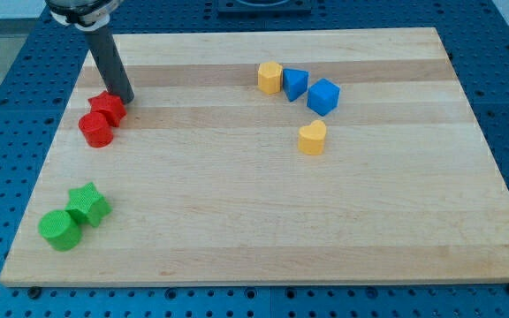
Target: Place the yellow blocks at the center of the board
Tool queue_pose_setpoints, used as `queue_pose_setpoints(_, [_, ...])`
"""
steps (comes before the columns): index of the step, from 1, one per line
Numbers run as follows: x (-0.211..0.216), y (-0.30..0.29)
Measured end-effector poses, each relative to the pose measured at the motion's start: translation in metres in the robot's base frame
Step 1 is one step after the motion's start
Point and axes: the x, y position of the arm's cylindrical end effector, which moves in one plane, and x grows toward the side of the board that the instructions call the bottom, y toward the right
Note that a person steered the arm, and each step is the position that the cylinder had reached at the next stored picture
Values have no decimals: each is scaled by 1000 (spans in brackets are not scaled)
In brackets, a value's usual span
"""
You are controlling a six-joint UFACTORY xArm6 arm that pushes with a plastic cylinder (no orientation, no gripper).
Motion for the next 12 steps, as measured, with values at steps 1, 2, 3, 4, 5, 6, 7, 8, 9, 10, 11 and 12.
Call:
queue_pose_setpoints(1, [0, -2])
queue_pose_setpoints(2, [-2, 2])
queue_pose_setpoints(3, [-22, 40])
queue_pose_setpoints(4, [-47, 85])
queue_pose_setpoints(5, [-72, 135])
queue_pose_setpoints(6, [-86, 178])
queue_pose_setpoints(7, [-79, 202])
queue_pose_setpoints(8, [-63, 205])
queue_pose_setpoints(9, [-53, 213])
queue_pose_setpoints(10, [-57, 233])
queue_pose_setpoints(11, [-62, 252])
queue_pose_setpoints(12, [-54, 257])
